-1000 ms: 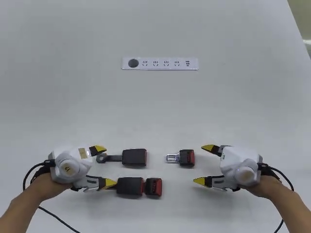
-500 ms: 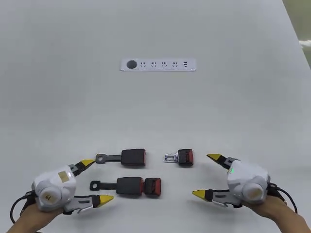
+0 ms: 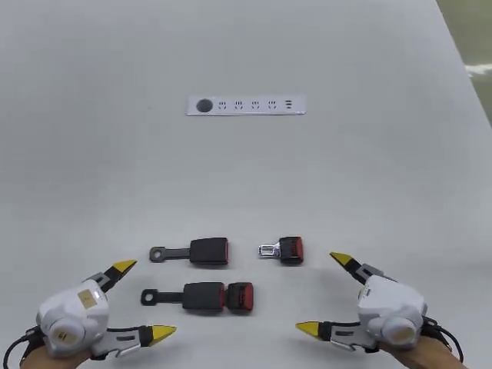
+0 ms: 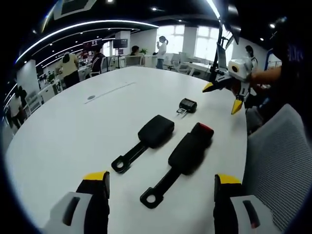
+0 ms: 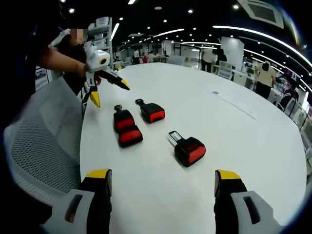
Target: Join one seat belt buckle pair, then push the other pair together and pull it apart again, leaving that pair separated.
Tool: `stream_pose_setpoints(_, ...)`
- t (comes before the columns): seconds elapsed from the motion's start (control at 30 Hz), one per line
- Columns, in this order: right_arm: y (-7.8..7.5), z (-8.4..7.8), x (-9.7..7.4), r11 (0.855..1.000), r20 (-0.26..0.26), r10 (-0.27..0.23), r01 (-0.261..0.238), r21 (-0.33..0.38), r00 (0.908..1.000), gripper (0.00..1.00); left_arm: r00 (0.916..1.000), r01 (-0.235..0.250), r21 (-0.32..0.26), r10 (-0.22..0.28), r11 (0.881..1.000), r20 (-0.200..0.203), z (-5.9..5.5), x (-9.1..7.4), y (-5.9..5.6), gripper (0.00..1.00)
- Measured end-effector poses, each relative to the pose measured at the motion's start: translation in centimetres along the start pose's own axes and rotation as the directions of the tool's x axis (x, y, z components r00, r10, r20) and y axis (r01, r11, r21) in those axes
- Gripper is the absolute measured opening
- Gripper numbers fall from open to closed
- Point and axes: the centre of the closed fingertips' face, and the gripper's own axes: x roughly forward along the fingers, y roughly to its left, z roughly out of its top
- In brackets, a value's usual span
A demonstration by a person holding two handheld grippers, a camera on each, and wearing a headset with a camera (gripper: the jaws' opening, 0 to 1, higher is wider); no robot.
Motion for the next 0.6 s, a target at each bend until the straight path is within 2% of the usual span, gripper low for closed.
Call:
stream_pose_setpoints(0.17, 0.58, 0.06, -0.06, 1.0, -0.009, 0.007, -0.007, 0.004, 0.9999, 0.99, 0.9999, -0.004, -0.022, 0.005, 1.0, 0.01, 0.03, -0.08, -0.19, 0.99)
stream_pose_setpoints(0.37, 0.72, 0.1, -0.09, 1.0, -0.006, 0.007, -0.007, 0.022, 1.0, 0.99, 0.9997, -0.008, -0.02, 0.009, 1.0, 0.023, 0.32, -0.28, -0.4, 1.0)
stream_pose_setpoints(0.6, 0.54, 0.55, -0.19, 1.0, -0.004, -0.003, 0.003, -0.002, 1.0, 0.99, 0.9996, -0.012, -0.005, 0.012, 1.0, 0.025, 0.38, -0.34, -0.23, 1.0)
